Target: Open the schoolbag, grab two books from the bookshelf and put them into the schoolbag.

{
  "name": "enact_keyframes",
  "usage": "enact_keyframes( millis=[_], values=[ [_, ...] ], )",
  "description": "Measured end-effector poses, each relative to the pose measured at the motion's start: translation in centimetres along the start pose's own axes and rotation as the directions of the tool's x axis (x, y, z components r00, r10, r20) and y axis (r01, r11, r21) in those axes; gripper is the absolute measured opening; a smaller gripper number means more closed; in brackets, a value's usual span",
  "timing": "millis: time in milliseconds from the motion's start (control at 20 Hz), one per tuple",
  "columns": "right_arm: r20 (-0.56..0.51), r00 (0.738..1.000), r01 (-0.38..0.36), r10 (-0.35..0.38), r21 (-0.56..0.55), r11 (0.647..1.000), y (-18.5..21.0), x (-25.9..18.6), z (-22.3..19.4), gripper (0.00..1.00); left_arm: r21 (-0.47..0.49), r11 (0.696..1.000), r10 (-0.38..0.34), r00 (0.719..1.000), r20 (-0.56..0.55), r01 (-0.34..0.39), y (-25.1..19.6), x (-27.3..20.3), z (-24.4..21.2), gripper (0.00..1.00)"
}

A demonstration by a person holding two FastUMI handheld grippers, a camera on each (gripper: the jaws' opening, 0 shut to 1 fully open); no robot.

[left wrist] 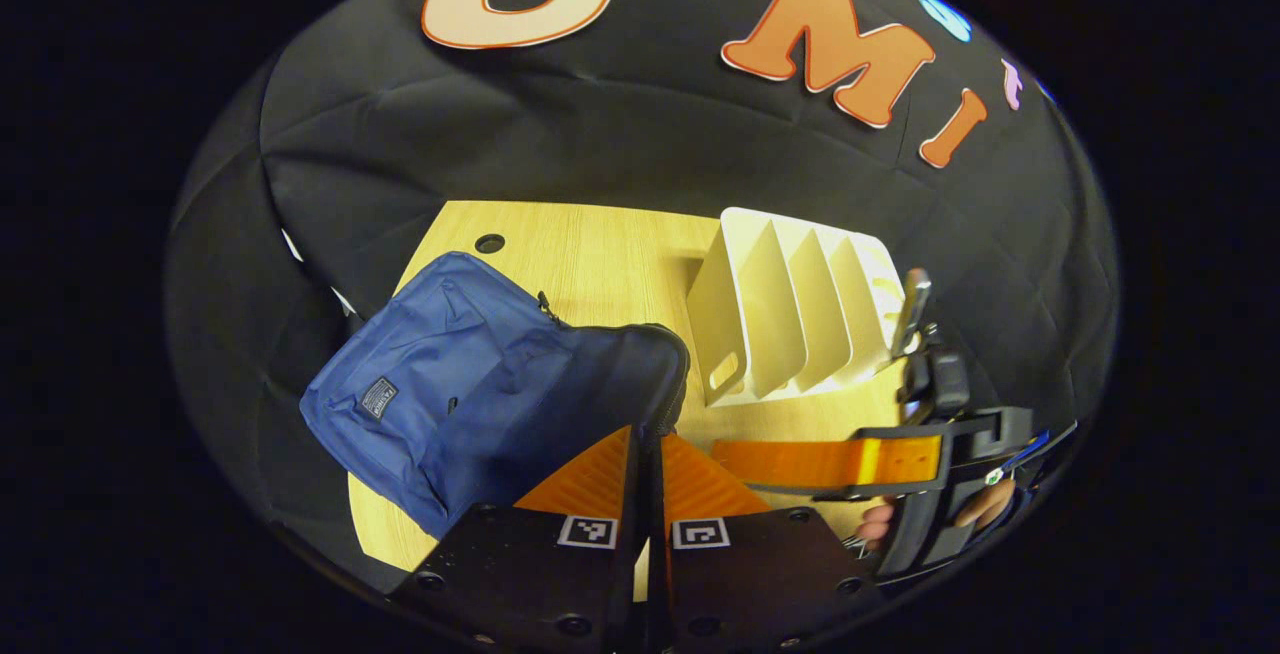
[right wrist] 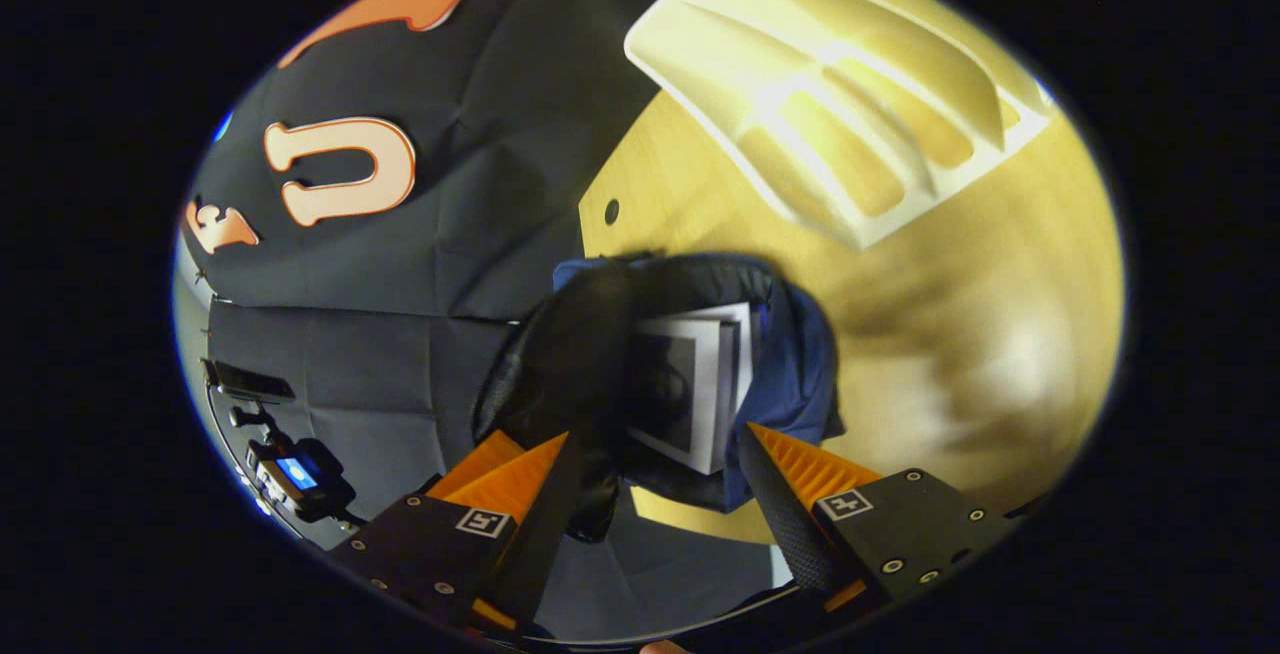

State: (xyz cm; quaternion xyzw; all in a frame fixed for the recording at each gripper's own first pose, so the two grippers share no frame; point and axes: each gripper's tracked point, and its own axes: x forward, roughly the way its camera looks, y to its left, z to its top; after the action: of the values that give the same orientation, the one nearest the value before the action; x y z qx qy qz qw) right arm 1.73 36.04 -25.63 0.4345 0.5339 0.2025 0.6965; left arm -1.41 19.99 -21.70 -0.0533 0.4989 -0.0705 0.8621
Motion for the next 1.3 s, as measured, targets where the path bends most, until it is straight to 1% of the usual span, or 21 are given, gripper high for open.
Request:
enact_keyframes(
  millis=[200,250,300,400,450,500,550,700,800,850,900,950,1000,1100,1150,1250,1300],
  values=[
    [0.119,0.99,0.084,-0.076,-0.059,0.995,-3.3,-4.1,3.5,0.94,0.045,0.998,0.049,0.997,-0.053,-0.046,-1.5,1.3,-1.7,0.06],
    [0.142,0.986,0.1,-0.089,-0.071,0.992,-3.8,-5.3,4.3,0.94,0.056,0.997,0.061,0.996,-0.067,-0.057,-1.8,1.6,-2.3,0.03],
    [0.165,0.981,0.116,-0.102,-0.078,0.99,-4.5,-6.2,4.8,0.94,0.061,0.996,0.063,0.995,-0.08,-0.058,-2.4,2.1,-2.8,0.08],
    [0.202,0.972,0.145,-0.124,-0.094,0.985,-5.6,-7.6,6.0,0.94,0.067,0.996,0.064,0.993,-0.101,-0.057,-3.6,2.6,-3.6,0.12],
    [0.214,0.968,0.153,-0.128,-0.103,0.983,-6.0,-8.3,6.4,0.94,0.058,0.997,0.048,0.993,-0.108,-0.042,-4.6,2.9,-4.0,0.17],
    [0.224,0.965,0.166,-0.139,-0.107,0.98,-6.4,-8.9,6.9,0.94,0.048,0.999,0.025,0.993,-0.112,-0.02,-5.6,3.1,-4.3,0.27],
    [0.236,0.961,0.174,-0.144,-0.111,0.978,-6.7,-9.3,7.3,0.94,0.049,0.999,0.018,0.993,-0.114,-0.012,-6.5,3.5,-4.5,0.35],
    [0.262,0.955,0.175,-0.142,-0.109,0.978,-7.4,-11.0,8.3,0.94,0.087,0.996,0.007,0.995,-0.104,0.002,-8.5,3.9,-4.9,0.36],
    [0.302,0.942,0.194,-0.147,-0.132,0.972,-7.7,-12.4,9.5,0.94,0.11,0.994,-0.011,0.998,-0.066,0.019,-10.5,3.8,-3.9,0.4],
    [0.33,0.931,0.218,-0.158,-0.152,0.964,-7.9,-13.0,10.1,0.94,0.133,0.991,-0.016,0.999,-0.049,0.022,-11.6,4.1,-3.5,0.55],
    [0.357,0.92,0.237,-0.163,-0.176,0.955,-8.0,-13.7,10.7,0.94,0.149,0.989,-0.021,1.0,-0.021,0.023,-12.4,4.2,-2.9,0.65],
    [0.386,0.906,0.26,-0.171,-0.192,0.946,-8.0,-14.5,11.5,0.94,0.15,0.988,-0.024,1.0,0.018,0.021,-13.0,4.1,-2.3,0.82],
    [0.419,0.893,0.265,-0.162,-0.202,0.943,-7.7,-15.4,12.3,0.95,0.147,0.989,-0.029,0.998,0.055,0.02,-13.8,4.0,-1.6,0.89],
    [0.472,0.868,0.288,-0.153,-0.229,0.93,-7.2,-16.9,13.4,0.95,0.14,0.99,-0.023,0.986,0.163,0.0,-15.1,3.5,0.6,0.9],
    [0.496,0.855,0.304,-0.152,-0.242,0.921,-7.2,-17.6,14.0,0.94,0.138,0.99,-0.015,0.974,0.226,-0.017,-15.2,3.4,1.3,0.89],
    [0.553,0.82,0.341,-0.149,-0.262,0.903,-7.0,-19.3,15.0,0.95,0.141,0.989,-0.009,0.938,0.346,-0.043,-16.1,2.4,3.6,0.89],
    [0.591,0.794,0.365,-0.142,-0.276,0.889,-6.8,-20.4,15.6,0.95,0.139,0.989,-0.01,0.917,0.399,-0.05,-16.9,1.7,4.6,0.89]
  ],
)
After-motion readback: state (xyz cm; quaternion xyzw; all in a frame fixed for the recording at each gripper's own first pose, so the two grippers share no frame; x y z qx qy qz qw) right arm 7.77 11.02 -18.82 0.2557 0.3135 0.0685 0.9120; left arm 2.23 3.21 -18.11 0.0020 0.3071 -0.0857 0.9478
